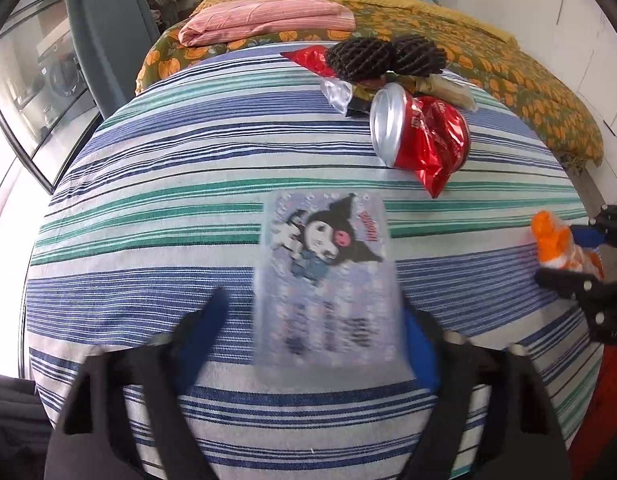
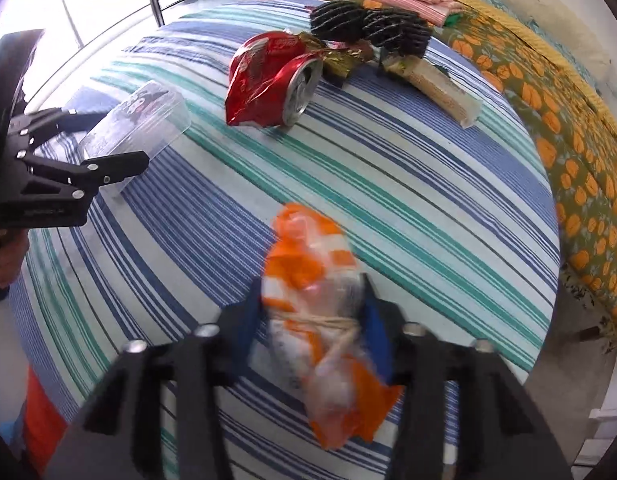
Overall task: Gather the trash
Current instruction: 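Regrasp the clear box with the left tool while the right tool holds the orange bag, then carry box and orange bag to the blue wastebasket and open both tools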
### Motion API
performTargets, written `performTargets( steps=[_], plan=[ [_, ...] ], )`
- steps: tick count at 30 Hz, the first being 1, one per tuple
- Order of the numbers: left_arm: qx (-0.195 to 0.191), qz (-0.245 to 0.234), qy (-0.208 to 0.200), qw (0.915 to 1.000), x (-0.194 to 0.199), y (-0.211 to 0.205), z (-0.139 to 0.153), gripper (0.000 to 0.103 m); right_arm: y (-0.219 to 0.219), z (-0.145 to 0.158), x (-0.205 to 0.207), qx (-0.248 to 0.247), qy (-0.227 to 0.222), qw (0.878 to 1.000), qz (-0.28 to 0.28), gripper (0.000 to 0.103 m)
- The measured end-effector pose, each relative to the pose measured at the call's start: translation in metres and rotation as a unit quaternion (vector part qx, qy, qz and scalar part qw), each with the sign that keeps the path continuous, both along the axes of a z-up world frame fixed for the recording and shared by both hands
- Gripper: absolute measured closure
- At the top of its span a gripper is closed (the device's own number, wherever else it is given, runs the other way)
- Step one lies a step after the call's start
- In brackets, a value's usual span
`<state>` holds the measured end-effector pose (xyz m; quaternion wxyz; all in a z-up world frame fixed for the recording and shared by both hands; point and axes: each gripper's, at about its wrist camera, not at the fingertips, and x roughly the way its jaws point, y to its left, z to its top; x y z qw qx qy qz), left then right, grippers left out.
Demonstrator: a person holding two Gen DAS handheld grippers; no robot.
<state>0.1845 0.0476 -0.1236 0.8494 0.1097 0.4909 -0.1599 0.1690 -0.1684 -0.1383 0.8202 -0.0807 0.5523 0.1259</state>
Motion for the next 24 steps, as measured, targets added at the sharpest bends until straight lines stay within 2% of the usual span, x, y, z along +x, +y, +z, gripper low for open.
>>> performTargets(
  steps=[3, 7, 12, 15, 18, 21, 24],
  plan=[
    [-0.002, -0.001, -0.011, 0.9999, -0.007, 0.007, 0.003, 0.043, -0.006, 0.008, -0.006, 0.015, -0.007, 1.0, -0.005, 0.06],
    [-0.051, -0.004, -0.019, 0.9985, -0.024, 0.02, 0.013, 0.043, -0.026, 0.024, -0.018, 0.092, -0.017, 0.995, -0.033, 0.06],
    [-0.066, -0.008, -0.033, 0.9972, -0.049, 0.008, 0.025, 0.043, -0.056, 0.034, -0.03, 0.182, -0.022, 0.981, -0.067, 0.06],
    [-0.078, -0.027, -0.038, 0.9959, -0.065, -0.018, 0.037, 0.043, -0.076, 0.036, -0.037, 0.22, -0.021, 0.971, -0.089, 0.06],
    [-0.09, -0.061, -0.043, 0.9931, -0.082, -0.06, 0.05, 0.043, -0.115, 0.038, -0.048, 0.243, -0.029, 0.962, -0.124, 0.06],
    [-0.105, -0.101, -0.039, 0.9886, -0.096, -0.113, 0.06, 0.043, -0.167, 0.039, -0.062, 0.231, -0.051, 0.957, -0.169, 0.06],
    [-0.125, -0.144, -0.029, 0.9812, -0.11, -0.173, 0.065, 0.043, -0.228, 0.032, -0.077, 0.195, -0.068, 0.953, -0.221, 0.06]
  ],
)
